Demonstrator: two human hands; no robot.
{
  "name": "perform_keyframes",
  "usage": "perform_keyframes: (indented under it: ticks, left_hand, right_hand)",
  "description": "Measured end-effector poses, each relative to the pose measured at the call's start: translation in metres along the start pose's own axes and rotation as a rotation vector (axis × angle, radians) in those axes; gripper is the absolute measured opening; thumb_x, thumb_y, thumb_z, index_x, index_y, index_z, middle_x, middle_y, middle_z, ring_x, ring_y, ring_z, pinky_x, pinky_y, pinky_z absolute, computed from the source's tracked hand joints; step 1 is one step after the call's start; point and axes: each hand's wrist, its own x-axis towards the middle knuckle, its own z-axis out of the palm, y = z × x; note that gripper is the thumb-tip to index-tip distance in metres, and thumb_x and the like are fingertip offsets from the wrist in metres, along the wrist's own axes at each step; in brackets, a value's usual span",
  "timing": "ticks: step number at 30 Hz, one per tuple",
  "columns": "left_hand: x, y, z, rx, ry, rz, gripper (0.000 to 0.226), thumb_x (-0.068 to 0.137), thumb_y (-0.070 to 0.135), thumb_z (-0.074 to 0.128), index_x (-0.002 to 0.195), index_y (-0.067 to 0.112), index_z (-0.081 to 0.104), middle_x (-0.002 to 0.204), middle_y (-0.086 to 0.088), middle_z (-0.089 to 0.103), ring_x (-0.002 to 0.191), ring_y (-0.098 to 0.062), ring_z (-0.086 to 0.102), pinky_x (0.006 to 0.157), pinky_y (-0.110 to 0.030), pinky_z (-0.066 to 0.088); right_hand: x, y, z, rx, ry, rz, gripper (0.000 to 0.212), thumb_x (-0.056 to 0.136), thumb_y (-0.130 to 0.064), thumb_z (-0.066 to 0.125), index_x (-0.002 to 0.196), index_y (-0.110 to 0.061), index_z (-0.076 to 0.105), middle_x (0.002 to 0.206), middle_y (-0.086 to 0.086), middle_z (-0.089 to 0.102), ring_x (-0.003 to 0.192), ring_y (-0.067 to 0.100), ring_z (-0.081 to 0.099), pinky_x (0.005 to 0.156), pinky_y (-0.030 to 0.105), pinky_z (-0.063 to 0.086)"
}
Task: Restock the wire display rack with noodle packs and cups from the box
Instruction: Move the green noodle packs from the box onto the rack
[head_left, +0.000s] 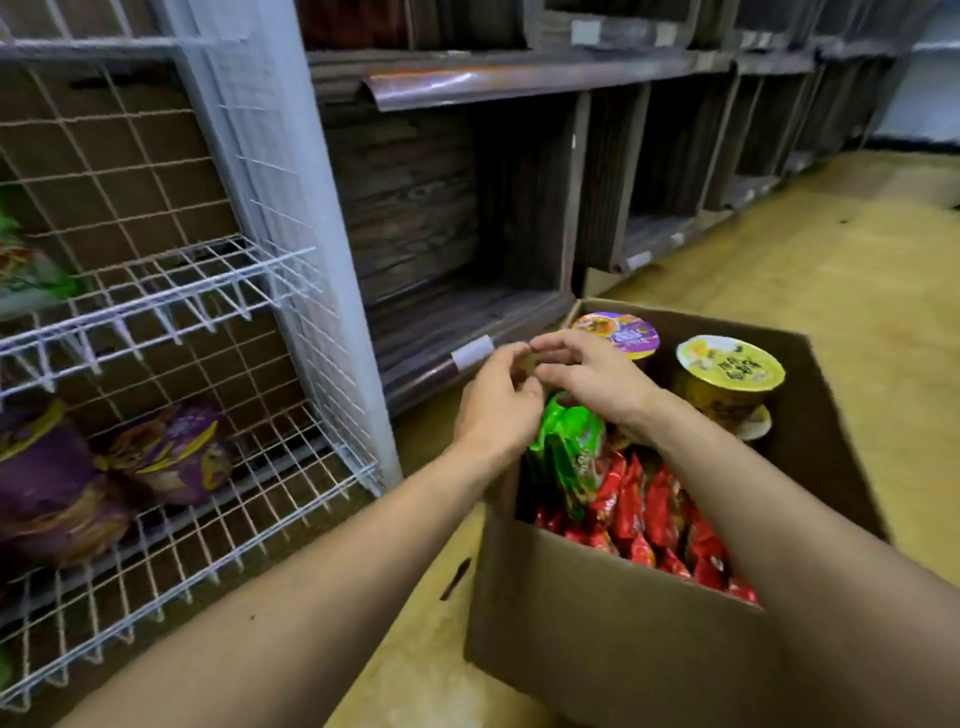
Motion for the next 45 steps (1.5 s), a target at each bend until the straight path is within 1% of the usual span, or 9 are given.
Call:
perform_keyframes:
  ticks: [5, 9, 18, 22, 26, 30, 35, 41, 45]
  left_hand:
    - [-0.007, -0.008, 0.047, 0.034, -0.060, -0.077, 0.044, 0.096, 0.017, 0.058, 0.139, 0.027, 0.054, 0.127, 0.001, 0.065, 0.118, -0.019, 0.060, 0.102, -0.028, 0.045]
    - [-0.010, -0.030, 0.074, 0.064, -0.137, -0.170, 0.049, 0.096, 0.019, 0.060, 0.143, 0.027, 0.048, 0.121, -0.002, 0.062, 0.115, -0.024, 0.062, 0.104, -0.041, 0.048]
    - [0.023, -0.046, 0.105, 0.171, -0.259, -0.353, 0.057, 0.093, 0.029, 0.064, 0.146, 0.023, 0.044, 0.132, -0.012, 0.061, 0.115, -0.029, 0.063, 0.100, -0.040, 0.051]
    - [0.035, -0.046, 0.120, 0.198, -0.245, -0.425, 0.073, 0.079, 0.034, 0.063, 0.148, 0.026, 0.040, 0.134, -0.012, 0.060, 0.118, -0.031, 0.062, 0.101, -0.042, 0.052]
    - [0.040, -0.051, 0.130, 0.193, -0.227, -0.472, 0.072, 0.080, 0.032, 0.066, 0.145, 0.025, 0.039, 0.129, -0.009, 0.063, 0.115, -0.033, 0.063, 0.098, -0.045, 0.054]
    - [0.046, -0.059, 0.135, 0.198, -0.209, -0.503, 0.069, 0.064, 0.043, 0.065, 0.127, 0.020, 0.052, 0.114, -0.015, 0.070, 0.105, -0.035, 0.069, 0.090, -0.048, 0.059]
    - [0.042, -0.058, 0.133, 0.252, -0.217, -0.478, 0.045, 0.084, 0.041, 0.065, 0.122, 0.016, 0.063, 0.113, -0.014, 0.072, 0.105, -0.034, 0.070, 0.091, -0.043, 0.058]
    - [0.037, -0.055, 0.123, 0.322, -0.177, -0.413, 0.044, 0.096, 0.038, 0.057, 0.139, 0.033, 0.058, 0.132, -0.008, 0.066, 0.119, -0.031, 0.064, 0.100, -0.036, 0.052]
    - [0.033, -0.045, 0.116, 0.263, -0.118, -0.332, 0.037, 0.103, 0.034, 0.050, 0.140, 0.032, 0.056, 0.140, -0.010, 0.060, 0.129, -0.033, 0.054, 0.102, -0.034, 0.044]
  right_hand:
    - [-0.006, 0.043, -0.027, -0.018, -0.006, 0.197, 0.026, 0.099, -0.010, 0.057, 0.123, -0.015, 0.065, 0.089, 0.000, 0.061, 0.089, 0.015, 0.058, 0.077, 0.036, 0.053]
    - [-0.004, 0.084, -0.031, -0.043, -0.022, 0.292, 0.025, 0.097, -0.009, 0.058, 0.120, -0.016, 0.066, 0.097, 0.010, 0.063, 0.089, 0.020, 0.060, 0.073, 0.036, 0.052]
    - [-0.003, 0.130, -0.048, 0.037, 0.023, 0.438, 0.027, 0.097, -0.009, 0.058, 0.123, -0.013, 0.066, 0.106, 0.017, 0.070, 0.091, 0.023, 0.066, 0.069, 0.031, 0.049]
    - [-0.004, 0.140, -0.053, 0.002, 0.019, 0.457, 0.023, 0.097, -0.013, 0.059, 0.117, -0.017, 0.068, 0.095, 0.007, 0.068, 0.086, 0.018, 0.062, 0.076, 0.037, 0.051]
    - [-0.005, 0.146, -0.056, -0.003, 0.021, 0.473, 0.018, 0.098, -0.012, 0.058, 0.110, -0.021, 0.066, 0.086, 0.003, 0.063, 0.078, 0.016, 0.056, 0.069, 0.035, 0.050]
    - [-0.007, 0.148, -0.058, -0.022, 0.012, 0.495, 0.018, 0.099, -0.012, 0.057, 0.112, -0.021, 0.065, 0.088, 0.003, 0.062, 0.084, 0.016, 0.058, 0.072, 0.034, 0.050]
    - [-0.011, 0.148, -0.056, -0.051, -0.015, 0.510, 0.024, 0.098, -0.011, 0.057, 0.121, -0.016, 0.065, 0.086, 0.004, 0.061, 0.082, 0.017, 0.056, 0.064, 0.030, 0.048]
    - [-0.015, 0.142, -0.057, -0.096, -0.018, 0.514, 0.024, 0.099, -0.013, 0.056, 0.120, -0.020, 0.064, 0.095, 0.003, 0.064, 0.089, 0.017, 0.061, 0.079, 0.037, 0.057]
    - [-0.019, 0.132, -0.061, -0.121, -0.004, 0.515, 0.027, 0.100, -0.013, 0.054, 0.126, -0.019, 0.062, 0.112, 0.008, 0.069, 0.102, 0.025, 0.067, 0.080, 0.037, 0.057]
